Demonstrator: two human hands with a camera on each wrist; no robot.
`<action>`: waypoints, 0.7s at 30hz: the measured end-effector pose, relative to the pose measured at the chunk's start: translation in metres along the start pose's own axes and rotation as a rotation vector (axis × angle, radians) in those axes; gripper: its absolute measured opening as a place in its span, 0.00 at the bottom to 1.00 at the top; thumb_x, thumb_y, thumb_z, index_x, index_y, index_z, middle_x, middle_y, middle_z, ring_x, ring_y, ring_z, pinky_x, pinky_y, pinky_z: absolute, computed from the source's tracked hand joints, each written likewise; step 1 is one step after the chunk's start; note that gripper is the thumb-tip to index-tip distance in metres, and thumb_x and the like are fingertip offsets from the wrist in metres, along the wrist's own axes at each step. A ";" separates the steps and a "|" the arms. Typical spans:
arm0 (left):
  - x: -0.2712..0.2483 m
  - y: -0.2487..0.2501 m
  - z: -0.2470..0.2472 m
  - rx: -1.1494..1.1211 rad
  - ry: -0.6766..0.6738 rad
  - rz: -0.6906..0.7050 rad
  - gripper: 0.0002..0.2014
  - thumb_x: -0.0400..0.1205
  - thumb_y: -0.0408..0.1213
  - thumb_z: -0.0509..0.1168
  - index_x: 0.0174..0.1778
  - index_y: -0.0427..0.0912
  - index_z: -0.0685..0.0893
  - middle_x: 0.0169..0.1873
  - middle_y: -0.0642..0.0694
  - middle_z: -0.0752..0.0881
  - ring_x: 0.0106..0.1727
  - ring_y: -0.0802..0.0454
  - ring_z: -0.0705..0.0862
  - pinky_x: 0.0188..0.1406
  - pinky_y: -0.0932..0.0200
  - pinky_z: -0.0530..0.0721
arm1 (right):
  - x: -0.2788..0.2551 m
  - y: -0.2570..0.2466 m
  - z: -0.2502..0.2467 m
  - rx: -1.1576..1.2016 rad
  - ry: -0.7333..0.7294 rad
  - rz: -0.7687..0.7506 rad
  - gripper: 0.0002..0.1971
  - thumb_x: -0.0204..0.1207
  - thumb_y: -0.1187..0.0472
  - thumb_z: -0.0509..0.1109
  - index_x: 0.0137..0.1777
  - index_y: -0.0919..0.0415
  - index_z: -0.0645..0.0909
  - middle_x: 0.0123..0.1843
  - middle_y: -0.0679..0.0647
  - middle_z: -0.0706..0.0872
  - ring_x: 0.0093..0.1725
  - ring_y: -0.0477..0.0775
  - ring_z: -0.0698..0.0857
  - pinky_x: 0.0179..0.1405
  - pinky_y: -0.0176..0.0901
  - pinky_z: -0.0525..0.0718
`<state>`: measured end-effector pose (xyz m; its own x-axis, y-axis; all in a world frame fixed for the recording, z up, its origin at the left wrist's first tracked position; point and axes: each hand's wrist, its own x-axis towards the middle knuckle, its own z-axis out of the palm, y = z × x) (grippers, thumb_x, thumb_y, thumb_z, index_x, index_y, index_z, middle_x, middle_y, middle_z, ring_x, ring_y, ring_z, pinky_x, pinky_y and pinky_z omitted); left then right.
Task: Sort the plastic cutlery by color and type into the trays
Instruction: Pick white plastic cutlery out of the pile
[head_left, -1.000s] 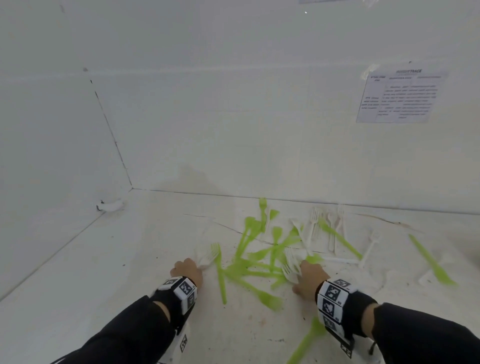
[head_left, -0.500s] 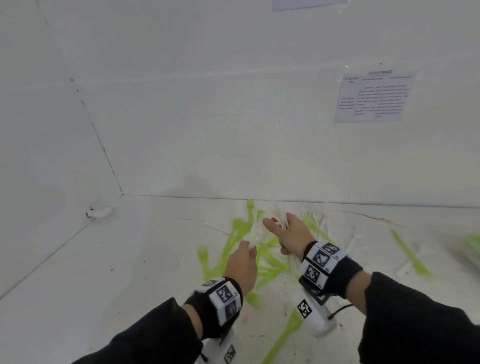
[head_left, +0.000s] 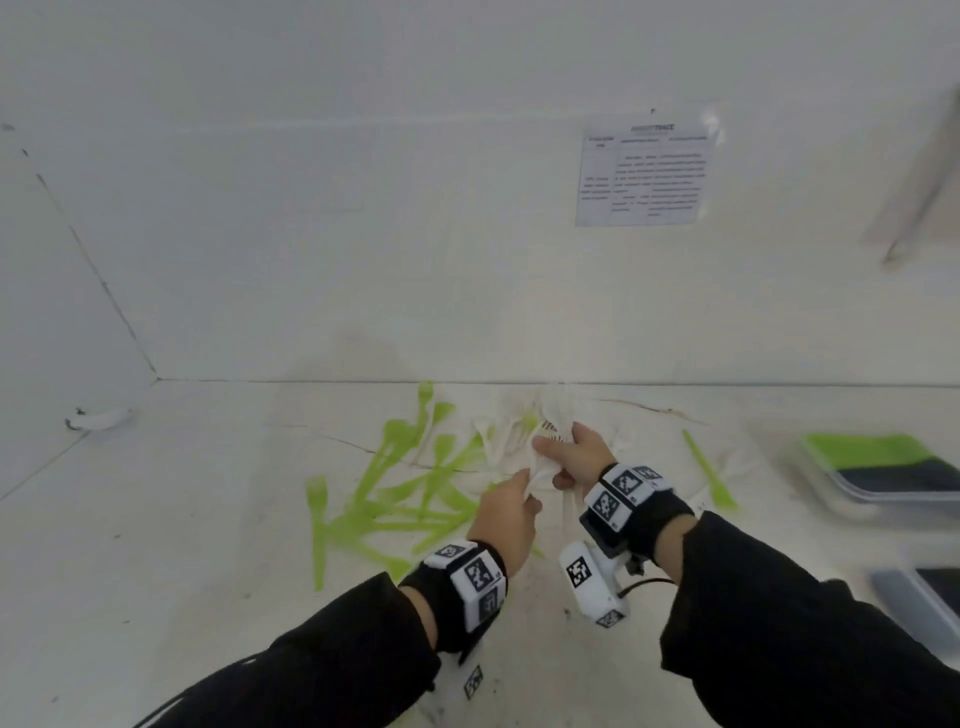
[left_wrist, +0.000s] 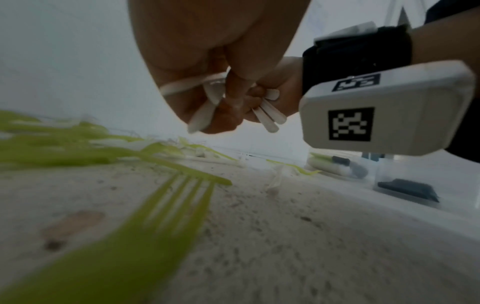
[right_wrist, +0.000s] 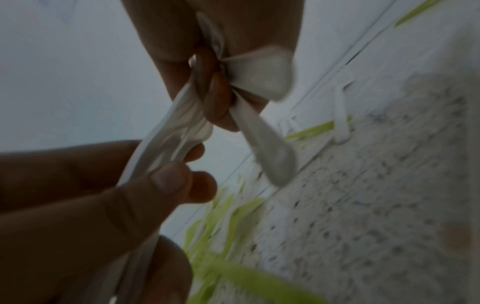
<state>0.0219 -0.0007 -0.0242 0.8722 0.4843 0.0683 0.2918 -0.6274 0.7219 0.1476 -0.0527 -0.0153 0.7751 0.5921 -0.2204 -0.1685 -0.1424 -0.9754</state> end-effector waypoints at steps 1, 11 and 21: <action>0.001 0.003 0.005 -0.047 -0.010 -0.009 0.18 0.85 0.32 0.57 0.72 0.35 0.73 0.64 0.39 0.81 0.64 0.45 0.79 0.53 0.65 0.70 | 0.003 0.001 -0.007 -0.010 -0.018 0.009 0.06 0.77 0.68 0.68 0.41 0.62 0.74 0.29 0.58 0.72 0.17 0.48 0.68 0.14 0.32 0.65; 0.002 0.026 0.036 -0.807 -0.077 -0.413 0.17 0.88 0.44 0.50 0.46 0.37 0.80 0.32 0.43 0.79 0.16 0.51 0.73 0.18 0.64 0.73 | 0.002 0.007 -0.041 -0.118 -0.218 -0.098 0.05 0.76 0.65 0.70 0.40 0.60 0.78 0.28 0.58 0.80 0.19 0.52 0.77 0.17 0.37 0.75; -0.017 0.027 0.044 -0.975 0.107 -0.406 0.17 0.89 0.43 0.49 0.47 0.40 0.82 0.45 0.43 0.87 0.38 0.44 0.88 0.36 0.51 0.86 | 0.003 0.007 -0.053 -0.180 -0.142 -0.156 0.07 0.75 0.63 0.72 0.40 0.55 0.75 0.29 0.52 0.73 0.21 0.48 0.68 0.13 0.31 0.68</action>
<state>0.0319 -0.0522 -0.0362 0.7273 0.6284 -0.2760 0.0712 0.3309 0.9410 0.1810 -0.0935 -0.0217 0.6882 0.7212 -0.0795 0.0665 -0.1718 -0.9829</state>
